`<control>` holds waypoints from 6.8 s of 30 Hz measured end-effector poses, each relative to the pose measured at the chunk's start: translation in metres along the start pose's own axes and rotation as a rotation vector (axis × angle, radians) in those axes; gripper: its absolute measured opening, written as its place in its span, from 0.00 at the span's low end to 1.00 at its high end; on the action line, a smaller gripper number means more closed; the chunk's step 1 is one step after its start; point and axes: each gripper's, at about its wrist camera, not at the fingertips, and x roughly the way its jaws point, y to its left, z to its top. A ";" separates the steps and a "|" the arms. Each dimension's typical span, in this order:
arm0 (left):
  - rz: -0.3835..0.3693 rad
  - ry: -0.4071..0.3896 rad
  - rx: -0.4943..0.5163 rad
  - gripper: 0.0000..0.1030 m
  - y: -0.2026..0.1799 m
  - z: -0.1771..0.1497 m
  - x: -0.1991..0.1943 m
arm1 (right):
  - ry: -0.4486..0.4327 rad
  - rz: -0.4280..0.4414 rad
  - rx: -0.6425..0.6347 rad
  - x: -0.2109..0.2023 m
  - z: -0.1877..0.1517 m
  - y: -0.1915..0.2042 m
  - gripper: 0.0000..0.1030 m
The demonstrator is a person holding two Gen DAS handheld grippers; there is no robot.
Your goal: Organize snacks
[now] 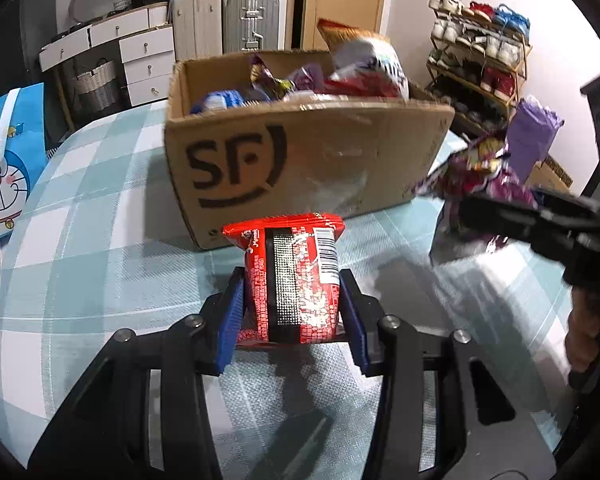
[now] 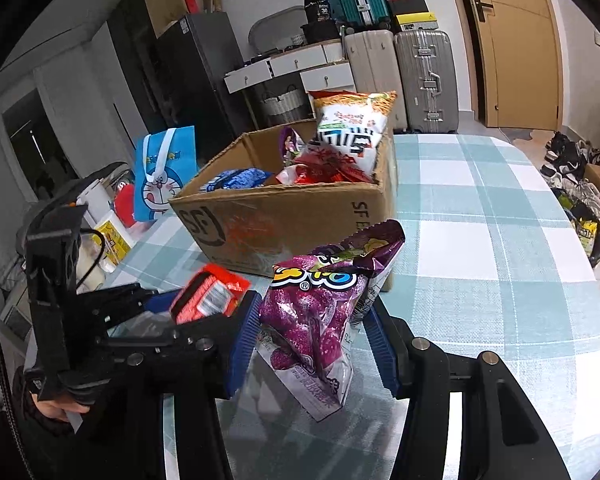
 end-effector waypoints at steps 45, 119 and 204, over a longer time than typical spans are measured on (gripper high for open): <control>0.033 -0.211 -0.101 0.41 0.037 0.064 -0.081 | -0.171 0.007 -0.046 -0.019 0.074 0.024 0.51; 0.057 -0.230 -0.095 0.82 0.047 0.117 -0.005 | -0.087 -0.047 -0.172 0.061 0.117 0.018 0.76; 0.177 -0.452 -0.100 1.00 0.036 -0.028 -0.094 | -0.413 -0.076 -0.112 -0.052 -0.010 -0.005 1.00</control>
